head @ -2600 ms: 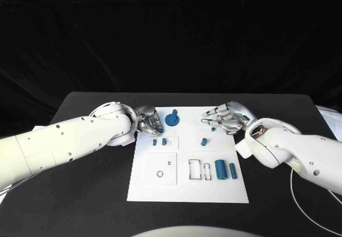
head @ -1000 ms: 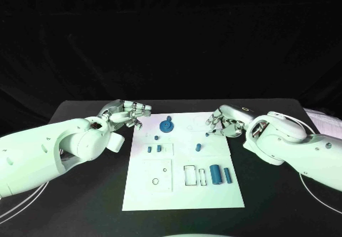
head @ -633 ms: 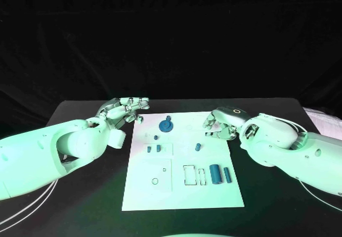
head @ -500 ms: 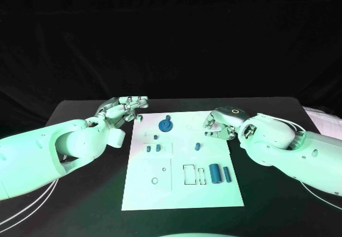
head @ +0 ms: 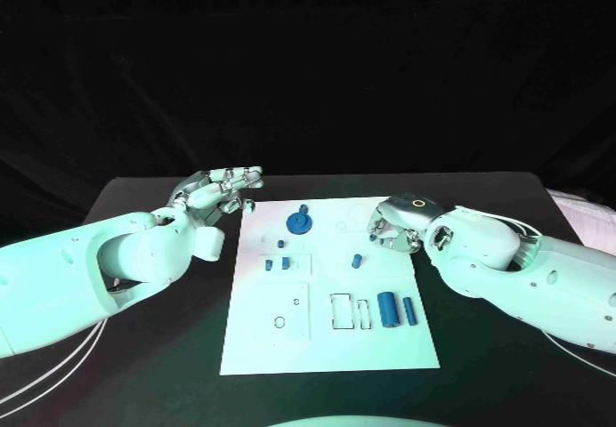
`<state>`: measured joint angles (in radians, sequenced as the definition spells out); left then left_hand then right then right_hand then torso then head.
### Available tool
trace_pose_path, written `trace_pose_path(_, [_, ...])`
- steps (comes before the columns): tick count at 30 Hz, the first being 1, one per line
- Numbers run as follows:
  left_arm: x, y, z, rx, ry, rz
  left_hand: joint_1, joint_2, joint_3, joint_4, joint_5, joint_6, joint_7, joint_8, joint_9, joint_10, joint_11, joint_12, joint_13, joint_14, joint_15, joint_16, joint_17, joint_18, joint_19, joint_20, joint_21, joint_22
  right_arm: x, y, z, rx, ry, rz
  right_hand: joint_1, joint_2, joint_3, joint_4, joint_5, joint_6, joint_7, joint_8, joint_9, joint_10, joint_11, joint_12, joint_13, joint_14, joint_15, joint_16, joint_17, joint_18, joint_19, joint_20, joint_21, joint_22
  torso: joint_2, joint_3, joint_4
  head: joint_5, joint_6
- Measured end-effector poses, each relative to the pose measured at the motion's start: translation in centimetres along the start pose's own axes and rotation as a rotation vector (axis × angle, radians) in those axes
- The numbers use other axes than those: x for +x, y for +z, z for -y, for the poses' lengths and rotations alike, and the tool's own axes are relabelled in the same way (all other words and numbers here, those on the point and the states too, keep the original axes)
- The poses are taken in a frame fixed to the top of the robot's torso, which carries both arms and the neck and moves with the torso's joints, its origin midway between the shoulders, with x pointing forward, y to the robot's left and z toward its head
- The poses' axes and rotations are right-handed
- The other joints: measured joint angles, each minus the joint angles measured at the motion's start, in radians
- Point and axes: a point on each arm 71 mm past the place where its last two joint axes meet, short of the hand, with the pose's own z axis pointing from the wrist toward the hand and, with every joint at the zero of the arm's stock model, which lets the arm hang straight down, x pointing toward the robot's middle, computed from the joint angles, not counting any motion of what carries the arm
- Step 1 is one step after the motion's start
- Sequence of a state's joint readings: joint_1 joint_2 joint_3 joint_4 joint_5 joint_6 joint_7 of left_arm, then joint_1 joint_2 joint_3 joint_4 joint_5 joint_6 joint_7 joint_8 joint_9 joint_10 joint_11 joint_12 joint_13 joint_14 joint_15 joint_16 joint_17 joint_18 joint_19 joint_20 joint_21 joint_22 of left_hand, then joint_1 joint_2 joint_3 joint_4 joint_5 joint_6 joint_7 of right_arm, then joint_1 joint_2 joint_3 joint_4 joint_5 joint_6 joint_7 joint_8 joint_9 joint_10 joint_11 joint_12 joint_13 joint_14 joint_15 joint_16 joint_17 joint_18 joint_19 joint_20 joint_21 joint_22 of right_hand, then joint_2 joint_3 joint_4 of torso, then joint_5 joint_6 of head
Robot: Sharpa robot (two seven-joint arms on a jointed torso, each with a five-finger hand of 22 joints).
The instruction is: Assemble the parts on the task board
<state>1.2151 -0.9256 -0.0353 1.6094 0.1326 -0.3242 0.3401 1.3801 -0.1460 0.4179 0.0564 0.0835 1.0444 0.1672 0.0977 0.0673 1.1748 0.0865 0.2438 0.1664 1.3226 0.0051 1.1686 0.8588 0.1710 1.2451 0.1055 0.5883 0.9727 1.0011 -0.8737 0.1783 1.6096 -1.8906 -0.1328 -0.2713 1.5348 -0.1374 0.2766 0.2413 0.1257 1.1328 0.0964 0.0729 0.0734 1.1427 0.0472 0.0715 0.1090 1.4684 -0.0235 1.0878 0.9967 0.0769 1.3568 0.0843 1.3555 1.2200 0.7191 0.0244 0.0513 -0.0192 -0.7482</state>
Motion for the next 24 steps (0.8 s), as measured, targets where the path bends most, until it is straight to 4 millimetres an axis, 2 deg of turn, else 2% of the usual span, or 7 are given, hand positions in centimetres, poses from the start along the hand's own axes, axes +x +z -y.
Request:
trace_pose_path(8, [0.11, 0.05, -0.01, 0.002, -0.001, 0.005, 0.004, 0.004, 0.003, -0.003, 0.000, 0.000, 0.000, 0.000, 0.000, -0.001, -0.001, 0.004, 0.001, -0.002, 0.002, 0.000, -0.002, 0.000, 0.000, 0.000, -0.002, -0.002, 0.23, 0.40, -0.39, -0.007, 0.003, -0.007, 0.000, 0.000, 0.011, 0.000, -0.006, 0.001, 0.000, 0.000, 0.000, 0.003, 0.003, 0.000, -0.009, 0.000, 0.000, -0.001, -0.002, 0.000, 0.000, 0.000, 0.000, 0.000, 0.000, 0.0004, 0.0000, 0.001, 0.002])
trace_pose_path(11, [0.20, 0.08, -0.03, 0.002, -0.001, 0.003, 0.013, 0.013, 0.009, -0.008, 0.000, 0.000, 0.000, 0.005, 0.000, -0.006, -0.002, 0.012, 0.004, -0.006, -0.001, 0.000, -0.008, 0.000, 0.000, 0.000, -0.012, -0.008, 0.29, 0.58, -0.47, -0.007, 0.006, -0.008, 0.000, 0.000, 0.020, -0.001, -0.006, 0.004, 0.003, 0.000, 0.000, 0.003, 0.003, 0.000, -0.014, 0.000, 0.000, -0.005, -0.003, 0.000, 0.000, 0.000, 0.000, 0.000, 0.000, 0.0003, -0.0003, 0.001, 0.002])
trace_pose_path(24, [0.44, 0.19, -0.09, 0.002, 0.003, -0.003, 0.013, 0.013, 0.009, -0.008, 0.000, 0.000, 0.000, 0.006, 0.000, -0.008, -0.001, 0.012, 0.004, -0.006, -0.001, -0.005, -0.013, 0.000, 0.000, 0.000, -0.021, -0.013, 0.56, 0.98, -0.52, -0.004, 0.008, -0.017, 0.000, 0.000, 0.058, -0.017, -0.014, 0.020, 0.005, 0.000, 0.002, 0.030, 0.004, 0.000, -0.033, 0.000, 0.000, -0.005, -0.006, 0.000, 0.000, 0.000, 0.000, 0.000, 0.000, 0.0004, -0.0006, 0.002, -0.004])
